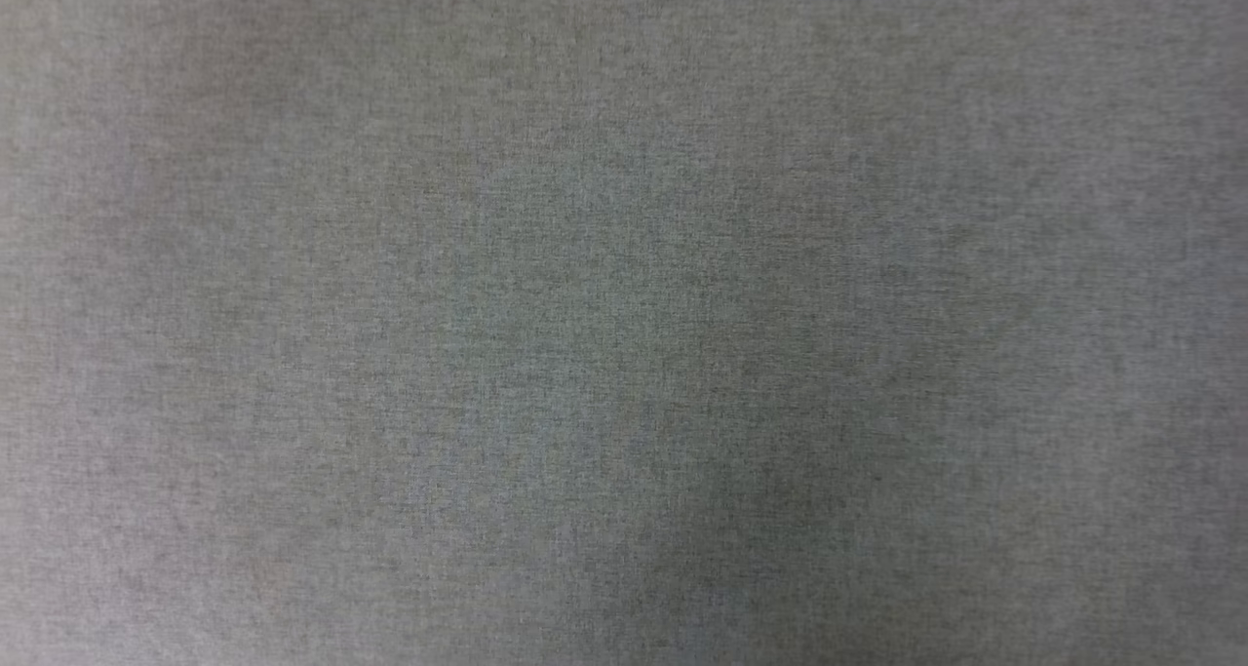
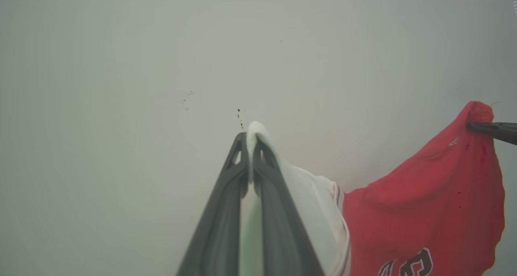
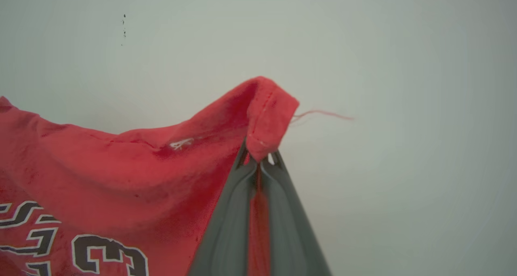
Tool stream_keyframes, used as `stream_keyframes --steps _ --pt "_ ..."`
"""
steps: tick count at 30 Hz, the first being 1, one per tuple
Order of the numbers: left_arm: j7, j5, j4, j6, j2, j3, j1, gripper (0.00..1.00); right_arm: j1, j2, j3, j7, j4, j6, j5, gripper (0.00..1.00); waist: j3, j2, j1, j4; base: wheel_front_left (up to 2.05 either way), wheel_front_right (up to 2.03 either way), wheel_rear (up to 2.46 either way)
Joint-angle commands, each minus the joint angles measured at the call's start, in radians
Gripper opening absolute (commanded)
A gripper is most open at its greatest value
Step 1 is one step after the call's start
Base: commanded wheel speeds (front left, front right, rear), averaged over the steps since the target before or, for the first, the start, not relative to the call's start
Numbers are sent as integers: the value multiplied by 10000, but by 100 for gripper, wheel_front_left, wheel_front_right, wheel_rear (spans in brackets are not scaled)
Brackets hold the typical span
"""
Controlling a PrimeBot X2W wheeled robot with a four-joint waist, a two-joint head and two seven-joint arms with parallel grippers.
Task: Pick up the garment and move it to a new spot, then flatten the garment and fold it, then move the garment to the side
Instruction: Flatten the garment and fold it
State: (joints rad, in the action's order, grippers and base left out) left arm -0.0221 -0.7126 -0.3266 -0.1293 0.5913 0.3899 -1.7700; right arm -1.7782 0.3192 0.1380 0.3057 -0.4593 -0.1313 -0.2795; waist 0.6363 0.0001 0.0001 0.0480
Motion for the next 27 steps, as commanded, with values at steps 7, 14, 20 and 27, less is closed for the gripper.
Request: stream_keyframes --steps 7,14,20,27 --pt "-752 -612 -856 -1 226 809 420 0 -55 72 552 -799 -1562 11 -150 0 580 -1 -1 210 0 0 0" --pt "-1619 -1303 -1254 -2 522 1529 1725 0 963 267 1430 -1494 -2417 11 -711 0 640 -1 -1 193 0 0 0" --pt "-2163 -1664 -1063 -2 922 1953 3629 0 2609 557 2231 -1924 -2186 11 -1563 0 171 -1 -1 60 0 0 0" --pt "-2403 -1824 168 471 1481 1692 6843 0 5424 1004 3018 -2156 -1094 13 -2539 0 -761 -1 -1 -143 0 0 0"
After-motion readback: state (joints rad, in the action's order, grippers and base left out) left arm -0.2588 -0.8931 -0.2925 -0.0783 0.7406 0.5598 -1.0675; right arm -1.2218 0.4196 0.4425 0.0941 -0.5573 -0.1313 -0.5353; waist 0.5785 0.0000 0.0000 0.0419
